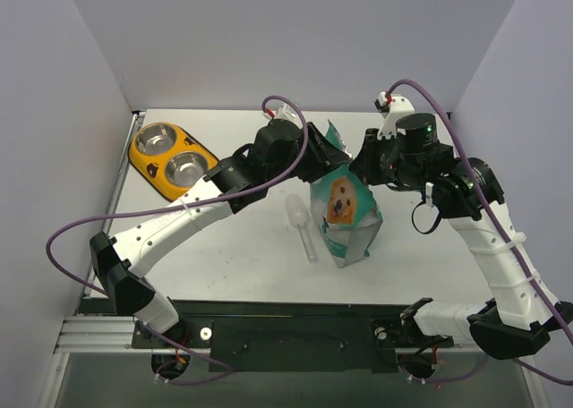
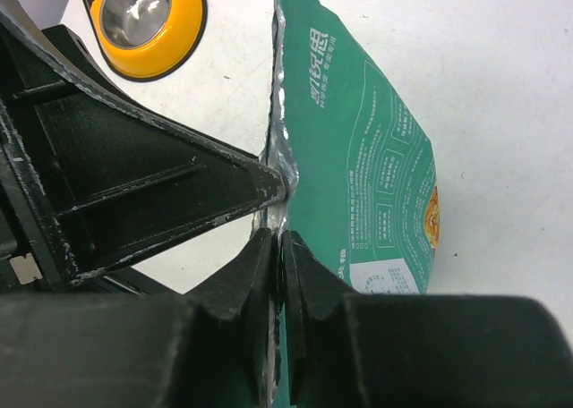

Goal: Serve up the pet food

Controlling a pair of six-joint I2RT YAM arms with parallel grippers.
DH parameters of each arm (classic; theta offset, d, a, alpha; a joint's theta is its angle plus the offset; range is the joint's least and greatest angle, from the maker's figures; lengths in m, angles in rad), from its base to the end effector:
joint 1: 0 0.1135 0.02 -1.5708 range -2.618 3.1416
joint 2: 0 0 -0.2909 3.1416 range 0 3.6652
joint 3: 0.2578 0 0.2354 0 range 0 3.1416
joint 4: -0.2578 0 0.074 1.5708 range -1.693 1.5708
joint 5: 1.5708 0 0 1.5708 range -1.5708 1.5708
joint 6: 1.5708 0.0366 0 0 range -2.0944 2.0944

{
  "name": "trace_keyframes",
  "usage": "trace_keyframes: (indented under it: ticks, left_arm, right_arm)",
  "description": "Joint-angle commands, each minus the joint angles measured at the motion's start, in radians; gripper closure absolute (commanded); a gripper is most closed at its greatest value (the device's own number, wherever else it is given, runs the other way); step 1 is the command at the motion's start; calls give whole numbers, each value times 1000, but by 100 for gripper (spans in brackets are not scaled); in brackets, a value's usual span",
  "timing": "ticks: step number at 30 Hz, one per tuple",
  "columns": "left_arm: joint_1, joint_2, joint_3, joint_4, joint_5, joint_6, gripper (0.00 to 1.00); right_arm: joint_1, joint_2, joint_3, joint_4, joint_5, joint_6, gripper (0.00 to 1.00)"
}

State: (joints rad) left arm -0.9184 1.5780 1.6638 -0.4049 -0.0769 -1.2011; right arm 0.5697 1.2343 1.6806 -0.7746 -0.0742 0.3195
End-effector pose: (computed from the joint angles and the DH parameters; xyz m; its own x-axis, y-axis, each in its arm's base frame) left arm 0.2139 -0.2753 0.4490 -0.7663 -0.5284 -0.3656 0.0927 0.4721 -0.8767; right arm 0.1737 0.1145 0.5048 -0.4453 0.0868 -0.8912 -0.4815 0.8159 0.3200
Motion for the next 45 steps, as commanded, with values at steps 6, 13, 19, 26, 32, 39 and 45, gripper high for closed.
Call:
trace_keyframes:
  ticks: [6,13,19,26,32,39,45]
  left_arm:
    - [1,-35,51,-9,22,-5,61]
    - [-2,-36,59,-9,26,3,62]
    - [-2,-9,83,-2,52,8,71]
    - [-2,-4,97,-6,65,17,65]
    - [4,30,151,-75,74,17,68]
    - [1,31,159,-112,63,8,67]
    - [-2,22,157,-146,51,-2,58]
  right_arm:
    - [-2,-33,-27,-12,5,-3,96]
    - [-2,-47,-44,-34,-1,-48,89]
    - [-1,-58,-38,-83,31,-108,88]
    - [-1,-59,-53,-84,14,-128,86]
    - [-2,-27,-36,-63,36,-128,86]
    - [-2,-6,-16,-40,47,-120,86]
    - [-2,-10,-24,-32,100,-119,86]
